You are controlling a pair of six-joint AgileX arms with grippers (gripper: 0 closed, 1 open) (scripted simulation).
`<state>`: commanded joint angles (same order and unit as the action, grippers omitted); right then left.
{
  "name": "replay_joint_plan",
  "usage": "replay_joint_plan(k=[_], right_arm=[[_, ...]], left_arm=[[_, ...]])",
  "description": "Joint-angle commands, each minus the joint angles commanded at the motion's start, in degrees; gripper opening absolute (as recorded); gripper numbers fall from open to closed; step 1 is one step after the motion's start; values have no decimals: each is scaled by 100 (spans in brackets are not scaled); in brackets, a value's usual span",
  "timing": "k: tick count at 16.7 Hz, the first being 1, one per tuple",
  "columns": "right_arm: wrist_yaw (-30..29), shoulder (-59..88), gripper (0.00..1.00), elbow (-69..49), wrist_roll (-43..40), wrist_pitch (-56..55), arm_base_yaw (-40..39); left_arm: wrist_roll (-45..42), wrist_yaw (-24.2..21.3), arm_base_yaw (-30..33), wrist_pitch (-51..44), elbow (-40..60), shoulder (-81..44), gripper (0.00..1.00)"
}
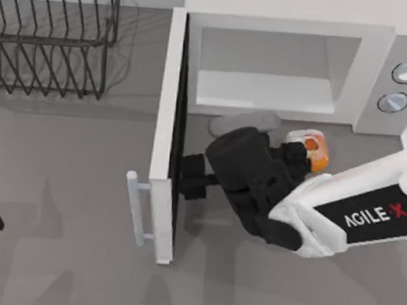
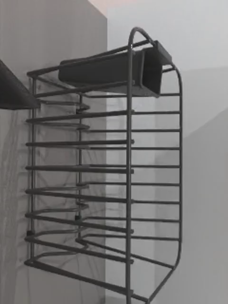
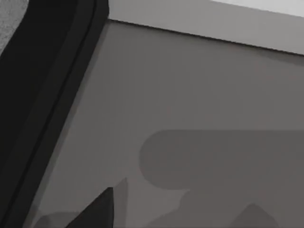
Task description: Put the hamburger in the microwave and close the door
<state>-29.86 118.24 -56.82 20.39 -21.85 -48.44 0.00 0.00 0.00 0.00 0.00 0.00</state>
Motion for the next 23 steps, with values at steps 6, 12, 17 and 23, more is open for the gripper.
replay_joint_plan(k=[6, 12, 17, 23], right_arm=[[-411, -284, 100, 572, 100, -68, -121], [-423, -474, 100, 437, 100, 154, -39], [-390, -939, 100, 197, 89, 983, -43], [-379, -1573, 100, -168, 84, 2029, -44]], left_arm=[[0, 0, 0, 0, 0, 0, 100], [0, 0, 0, 0, 0, 0, 100], [0, 0, 0, 0, 0, 0, 100], [0, 0, 0, 0, 0, 0, 100]])
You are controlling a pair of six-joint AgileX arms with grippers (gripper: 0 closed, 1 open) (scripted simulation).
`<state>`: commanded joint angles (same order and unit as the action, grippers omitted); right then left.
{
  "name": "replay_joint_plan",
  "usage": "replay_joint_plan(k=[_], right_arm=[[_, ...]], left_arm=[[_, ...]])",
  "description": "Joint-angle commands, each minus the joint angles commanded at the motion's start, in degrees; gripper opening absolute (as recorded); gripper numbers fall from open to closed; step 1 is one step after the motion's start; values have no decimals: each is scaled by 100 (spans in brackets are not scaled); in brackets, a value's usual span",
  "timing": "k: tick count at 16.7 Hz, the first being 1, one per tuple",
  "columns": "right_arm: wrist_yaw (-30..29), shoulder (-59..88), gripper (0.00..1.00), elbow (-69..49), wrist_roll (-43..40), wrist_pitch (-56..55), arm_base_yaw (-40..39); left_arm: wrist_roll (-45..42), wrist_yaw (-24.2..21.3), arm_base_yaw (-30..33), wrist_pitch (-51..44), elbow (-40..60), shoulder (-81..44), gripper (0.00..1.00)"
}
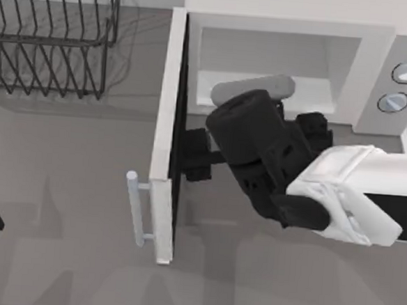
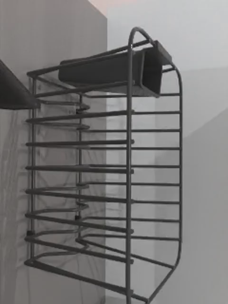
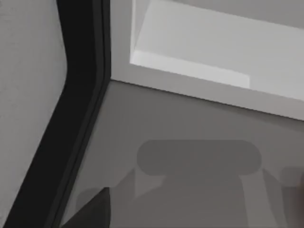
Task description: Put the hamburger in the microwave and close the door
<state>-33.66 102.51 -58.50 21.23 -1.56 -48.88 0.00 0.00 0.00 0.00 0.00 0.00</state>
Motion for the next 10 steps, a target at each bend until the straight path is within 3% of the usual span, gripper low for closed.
replay_joint_plan(k=[10], right_arm=[[51, -274, 100, 27, -46, 199, 99]], left_arm=[[0, 0, 0, 0, 0, 0, 100]])
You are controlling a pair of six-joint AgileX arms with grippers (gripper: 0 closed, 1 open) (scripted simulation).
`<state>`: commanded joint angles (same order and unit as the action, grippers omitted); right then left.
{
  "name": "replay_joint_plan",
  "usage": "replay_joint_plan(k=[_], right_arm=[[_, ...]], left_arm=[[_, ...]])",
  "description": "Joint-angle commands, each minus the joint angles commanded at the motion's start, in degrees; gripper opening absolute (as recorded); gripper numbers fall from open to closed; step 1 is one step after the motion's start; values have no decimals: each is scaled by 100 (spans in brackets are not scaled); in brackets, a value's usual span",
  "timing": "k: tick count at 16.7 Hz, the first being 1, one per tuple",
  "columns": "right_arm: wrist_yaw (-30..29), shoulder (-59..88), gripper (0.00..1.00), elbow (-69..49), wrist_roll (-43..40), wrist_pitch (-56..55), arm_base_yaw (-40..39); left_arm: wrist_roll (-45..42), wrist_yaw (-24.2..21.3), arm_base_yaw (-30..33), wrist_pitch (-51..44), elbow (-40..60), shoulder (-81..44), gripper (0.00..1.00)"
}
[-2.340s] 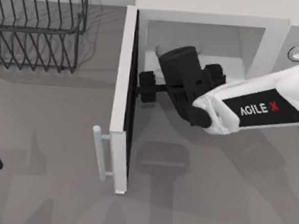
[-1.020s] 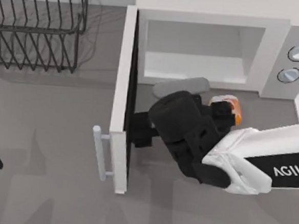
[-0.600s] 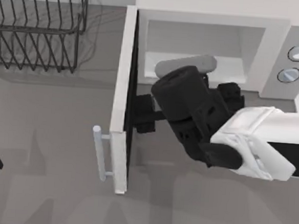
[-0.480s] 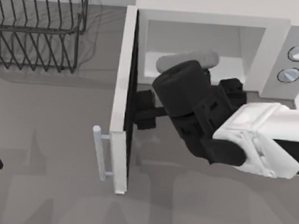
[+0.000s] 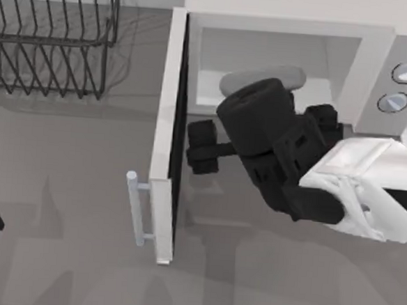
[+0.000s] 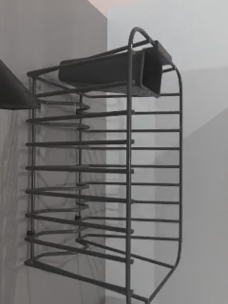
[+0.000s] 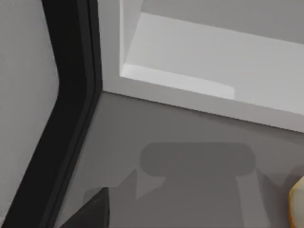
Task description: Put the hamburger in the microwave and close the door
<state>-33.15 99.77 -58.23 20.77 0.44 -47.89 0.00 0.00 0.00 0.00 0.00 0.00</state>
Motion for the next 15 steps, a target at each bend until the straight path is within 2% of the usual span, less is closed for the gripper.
replay_joint_plan(k=[6, 15], right_arm=[[622, -1744, 100, 1086, -401, -19, 901], [2247, -7216, 100, 4055, -1333, 127, 3193]], left_arm=[[0, 0, 0, 0, 0, 0, 100], [0, 0, 0, 0, 0, 0, 100]])
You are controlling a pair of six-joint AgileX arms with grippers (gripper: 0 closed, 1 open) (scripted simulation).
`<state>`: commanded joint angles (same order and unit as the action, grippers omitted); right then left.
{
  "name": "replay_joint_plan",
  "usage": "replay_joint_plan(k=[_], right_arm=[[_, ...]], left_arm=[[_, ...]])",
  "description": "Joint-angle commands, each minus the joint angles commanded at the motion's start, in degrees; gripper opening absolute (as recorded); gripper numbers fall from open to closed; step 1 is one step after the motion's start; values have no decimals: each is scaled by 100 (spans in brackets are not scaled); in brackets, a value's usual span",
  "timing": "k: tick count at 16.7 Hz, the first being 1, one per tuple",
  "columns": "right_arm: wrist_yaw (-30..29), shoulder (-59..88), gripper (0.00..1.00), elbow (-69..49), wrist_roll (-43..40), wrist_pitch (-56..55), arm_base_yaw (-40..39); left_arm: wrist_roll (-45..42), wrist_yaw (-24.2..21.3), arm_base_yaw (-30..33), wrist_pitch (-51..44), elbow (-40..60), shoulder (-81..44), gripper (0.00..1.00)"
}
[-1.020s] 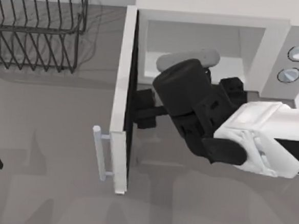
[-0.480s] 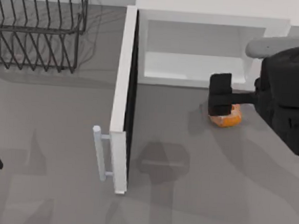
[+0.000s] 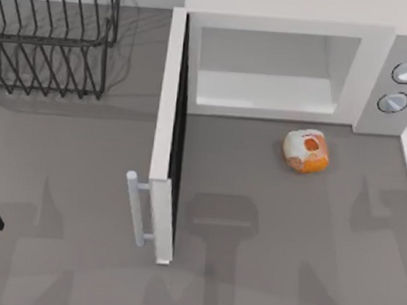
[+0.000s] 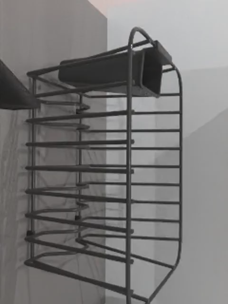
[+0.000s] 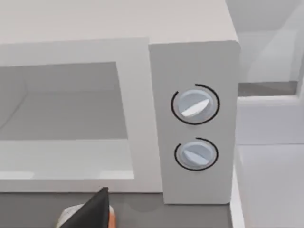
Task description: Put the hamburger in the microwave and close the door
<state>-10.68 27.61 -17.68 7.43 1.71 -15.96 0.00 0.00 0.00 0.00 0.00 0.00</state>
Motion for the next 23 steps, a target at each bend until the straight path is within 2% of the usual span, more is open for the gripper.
replay_joint_plan(k=[4, 7, 14, 23], right_arm=[[648, -1807, 100, 1125, -438, -56, 967], [967, -2553, 100, 1618, -669, -137, 1446], [1068, -2761, 100, 1768, -743, -171, 1596], [1068, -2761, 100, 1768, -743, -171, 1596]], left_arm=[[0, 0, 0, 0, 0, 0, 100], [0, 0, 0, 0, 0, 0, 100], [0, 0, 0, 0, 0, 0, 100], [0, 0, 0, 0, 0, 0, 32]])
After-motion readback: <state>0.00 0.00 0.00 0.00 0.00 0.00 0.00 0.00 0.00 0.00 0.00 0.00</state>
